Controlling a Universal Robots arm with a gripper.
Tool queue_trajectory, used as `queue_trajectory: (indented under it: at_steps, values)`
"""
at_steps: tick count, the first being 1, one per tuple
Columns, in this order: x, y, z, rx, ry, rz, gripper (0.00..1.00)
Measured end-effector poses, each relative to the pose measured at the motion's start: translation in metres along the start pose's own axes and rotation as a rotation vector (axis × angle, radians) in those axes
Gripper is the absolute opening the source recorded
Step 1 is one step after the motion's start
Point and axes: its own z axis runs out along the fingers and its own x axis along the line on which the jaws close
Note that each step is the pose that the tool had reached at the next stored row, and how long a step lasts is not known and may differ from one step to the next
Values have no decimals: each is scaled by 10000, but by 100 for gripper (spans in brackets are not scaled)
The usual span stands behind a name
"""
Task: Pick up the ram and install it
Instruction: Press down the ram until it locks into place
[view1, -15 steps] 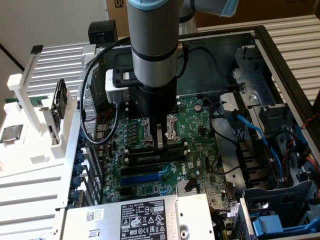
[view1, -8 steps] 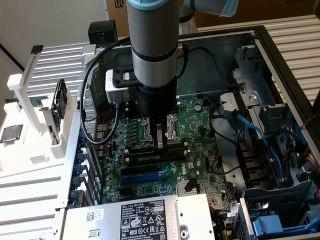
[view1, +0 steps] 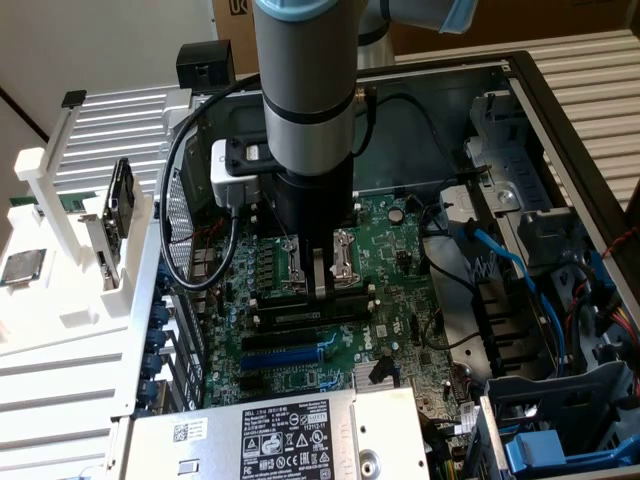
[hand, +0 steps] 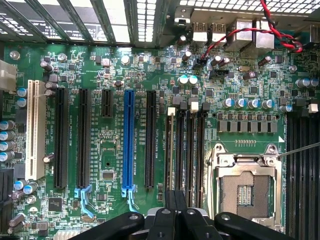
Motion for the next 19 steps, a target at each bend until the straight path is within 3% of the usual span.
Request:
queue_trajectory:
  at_steps: [11,19]
  values:
    - [-1,0,-8,2,-5,0,10]
    - [-12,3,-137,1,-2,0,10]
